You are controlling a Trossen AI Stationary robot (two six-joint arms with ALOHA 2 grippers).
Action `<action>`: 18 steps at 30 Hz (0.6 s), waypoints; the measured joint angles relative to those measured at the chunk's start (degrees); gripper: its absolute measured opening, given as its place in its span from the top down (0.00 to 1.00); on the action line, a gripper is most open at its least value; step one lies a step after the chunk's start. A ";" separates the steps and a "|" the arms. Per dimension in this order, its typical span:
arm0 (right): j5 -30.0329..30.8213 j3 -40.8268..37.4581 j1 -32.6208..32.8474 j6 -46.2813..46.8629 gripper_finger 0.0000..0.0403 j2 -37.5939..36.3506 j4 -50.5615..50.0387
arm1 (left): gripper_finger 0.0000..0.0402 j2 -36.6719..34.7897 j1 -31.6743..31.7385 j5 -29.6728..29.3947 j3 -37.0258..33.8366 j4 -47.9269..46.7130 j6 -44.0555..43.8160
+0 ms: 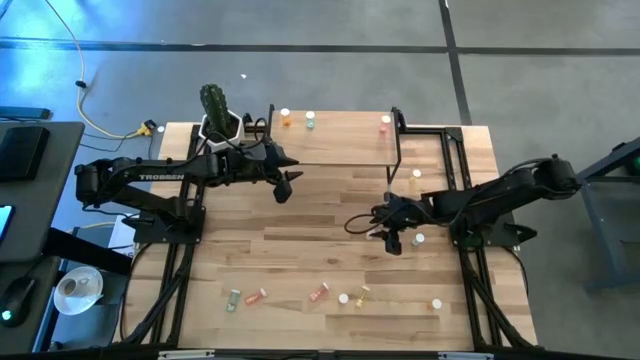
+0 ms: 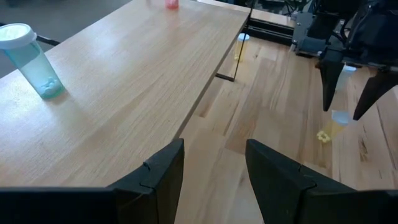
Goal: Pick and place medicine bottles onto shelf by color
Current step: Put the middle yellow pill bottle on the shelf
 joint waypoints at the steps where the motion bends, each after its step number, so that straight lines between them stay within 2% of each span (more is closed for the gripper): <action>1: 0.00 0.00 0.00 -0.05 0.54 0.69 1.00 | 0.60 0.00 0.00 0.00 0.00 0.00 0.00; 7: -0.69 0.00 0.00 0.09 0.54 4.51 2.58 | 0.60 0.04 0.00 0.00 0.02 0.00 0.00; 13: -0.84 0.04 0.00 0.24 0.54 4.77 3.21 | 0.60 0.04 0.00 0.00 0.02 -0.02 0.00; 18: -0.92 0.05 0.00 0.24 0.60 4.75 3.19 | 0.60 0.04 0.00 0.00 0.02 -0.04 0.00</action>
